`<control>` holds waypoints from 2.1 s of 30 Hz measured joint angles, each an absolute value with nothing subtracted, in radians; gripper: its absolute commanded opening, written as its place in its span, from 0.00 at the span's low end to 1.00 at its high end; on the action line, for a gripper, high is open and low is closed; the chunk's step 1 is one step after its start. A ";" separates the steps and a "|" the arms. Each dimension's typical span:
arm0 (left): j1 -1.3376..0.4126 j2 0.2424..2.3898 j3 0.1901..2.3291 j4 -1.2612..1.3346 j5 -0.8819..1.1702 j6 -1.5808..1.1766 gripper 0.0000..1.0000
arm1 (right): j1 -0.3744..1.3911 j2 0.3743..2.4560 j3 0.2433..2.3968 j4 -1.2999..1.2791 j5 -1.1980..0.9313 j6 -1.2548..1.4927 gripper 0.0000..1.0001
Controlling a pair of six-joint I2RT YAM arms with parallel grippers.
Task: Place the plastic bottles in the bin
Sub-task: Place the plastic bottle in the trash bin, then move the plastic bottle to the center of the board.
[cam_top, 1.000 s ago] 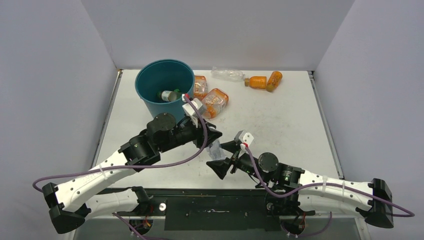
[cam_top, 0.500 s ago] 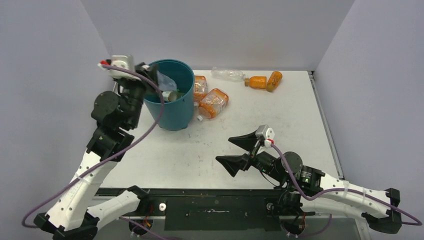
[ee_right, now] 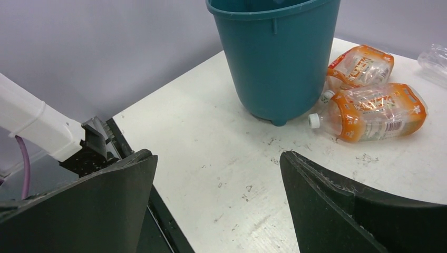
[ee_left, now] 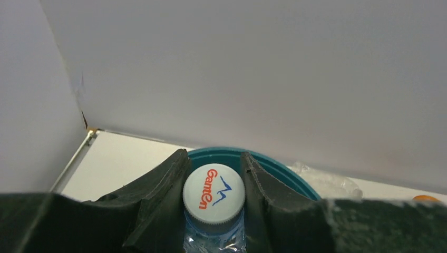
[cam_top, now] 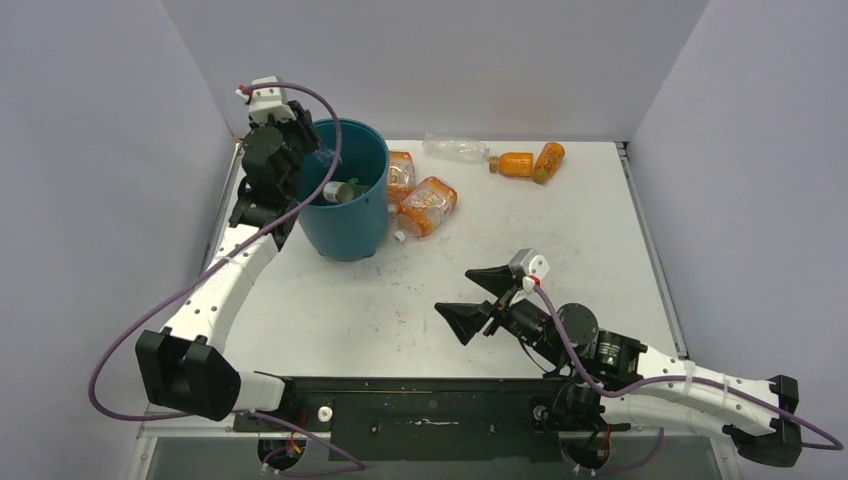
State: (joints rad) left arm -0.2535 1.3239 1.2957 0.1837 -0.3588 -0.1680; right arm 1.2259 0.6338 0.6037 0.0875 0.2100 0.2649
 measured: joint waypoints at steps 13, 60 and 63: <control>-0.253 1.450 1.272 0.230 -0.454 -0.130 0.70 | 1.226 0.628 0.542 0.102 0.262 0.260 0.90; -0.604 0.562 0.665 -0.064 -0.312 -0.199 0.96 | 0.495 1.839 0.832 0.578 -0.029 0.895 0.90; -0.616 0.552 0.660 -0.062 -0.326 -0.200 0.96 | 0.472 1.881 0.859 0.619 -0.026 0.909 0.90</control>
